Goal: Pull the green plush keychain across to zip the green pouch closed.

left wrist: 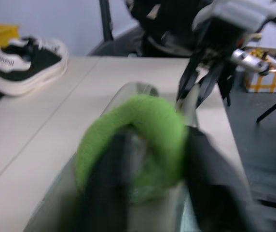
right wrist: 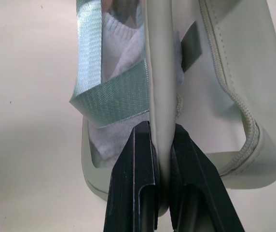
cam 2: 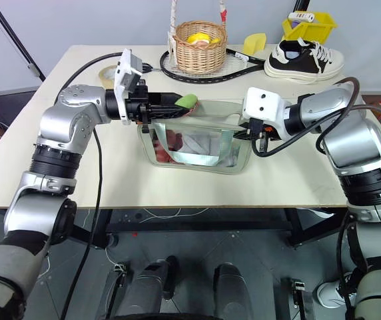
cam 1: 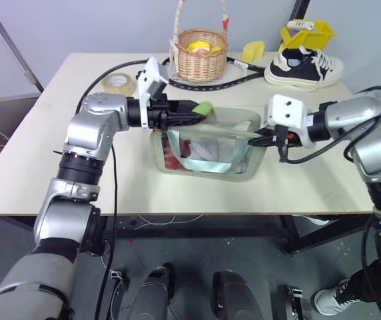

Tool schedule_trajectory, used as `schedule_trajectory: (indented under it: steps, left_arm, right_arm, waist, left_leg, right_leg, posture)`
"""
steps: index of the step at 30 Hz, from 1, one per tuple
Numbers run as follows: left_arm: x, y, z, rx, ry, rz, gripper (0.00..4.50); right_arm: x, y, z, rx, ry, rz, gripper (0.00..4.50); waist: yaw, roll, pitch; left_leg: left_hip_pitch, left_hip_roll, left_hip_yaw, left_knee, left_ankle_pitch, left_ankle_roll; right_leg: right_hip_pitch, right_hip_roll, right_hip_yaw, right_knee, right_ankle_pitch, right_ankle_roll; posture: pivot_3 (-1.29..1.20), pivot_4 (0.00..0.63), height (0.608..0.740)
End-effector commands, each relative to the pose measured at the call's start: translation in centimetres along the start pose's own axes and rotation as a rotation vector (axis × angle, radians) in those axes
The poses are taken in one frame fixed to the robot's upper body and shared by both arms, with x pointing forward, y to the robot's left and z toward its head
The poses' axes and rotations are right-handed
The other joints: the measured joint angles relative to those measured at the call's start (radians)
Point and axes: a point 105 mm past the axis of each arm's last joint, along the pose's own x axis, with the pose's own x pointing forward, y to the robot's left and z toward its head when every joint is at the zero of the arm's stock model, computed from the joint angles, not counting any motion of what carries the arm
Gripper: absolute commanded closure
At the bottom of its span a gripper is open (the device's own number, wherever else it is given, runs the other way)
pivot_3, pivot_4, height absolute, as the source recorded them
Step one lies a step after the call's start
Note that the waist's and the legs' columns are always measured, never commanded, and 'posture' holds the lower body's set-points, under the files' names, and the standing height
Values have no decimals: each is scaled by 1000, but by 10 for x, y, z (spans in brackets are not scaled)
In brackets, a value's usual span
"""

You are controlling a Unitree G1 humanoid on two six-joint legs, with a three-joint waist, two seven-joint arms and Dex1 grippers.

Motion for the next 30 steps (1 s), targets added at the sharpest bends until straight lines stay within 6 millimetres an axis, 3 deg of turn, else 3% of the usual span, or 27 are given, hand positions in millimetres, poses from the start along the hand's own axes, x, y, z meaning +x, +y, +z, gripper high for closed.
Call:
schedule_trajectory:
  steps: [1,3,8,12,18,21,28,30]
  left_arm:
    - [-11,12,27,94,-36,78,996]
    - [-20,11,31,99,-41,72,33]
    - [-53,4,31,100,-23,55,33]
    - [-85,2,2,59,92,102,33]
    - [-83,-3,-26,27,142,115,33]
    - [-72,-2,-29,0,113,121,924]
    - [-66,-11,-35,-13,113,94,4475]
    - [-67,-12,-36,-19,116,101,4475]
  right_arm:
    - [-9,-3,11,-34,-27,-35,4500]
    - [-9,-2,11,-31,-27,-35,4500]
    - [-9,0,10,-25,-27,-32,4500]
    - [-9,1,9,-21,-29,-32,4500]
    - [-9,-1,9,-19,-29,-34,4500]
    - [-9,-1,9,-20,-29,-32,4500]
    - [-10,-2,10,-23,-29,-34,4500]
    - [-10,-3,11,-22,-29,-36,4500]
  waist:
    - [1,0,0]
    - [0,0,0]
    - [-3,0,0]
    - [-2,0,0]
    - [8,0,0]
    - [7,0,0]
    - [-1,0,0]
    - [1,0,0]
  left_leg:
    - [0,0,0,0,0,0]
    - [0,0,0,0,0,0]
    - [0,0,-2,-1,0,0]
    - [1,1,-3,-1,0,0]
    - [-1,1,-5,0,0,0]
    - [-1,1,-5,0,0,0]
    - [-1,1,-4,0,0,0]
    - [-1,1,-4,0,0,0]
  right_leg:
    - [0,0,0,0,0,0]
    - [0,0,0,0,0,0]
    - [-1,0,1,0,0,0]
    - [0,0,1,0,0,0]
    - [-1,0,0,0,0,-1]
    - [-1,-2,1,-1,-1,-1]
    - [-2,-1,1,-1,0,0]
    - [-2,-1,1,-1,0,0]
  posture:
    - [0,150,724]
    - [0,150,724]
    - [0,150,724]
    - [0,150,724]
    - [0,150,724]
    - [0,150,724]
    - [0,150,724]
    - [0,150,724]
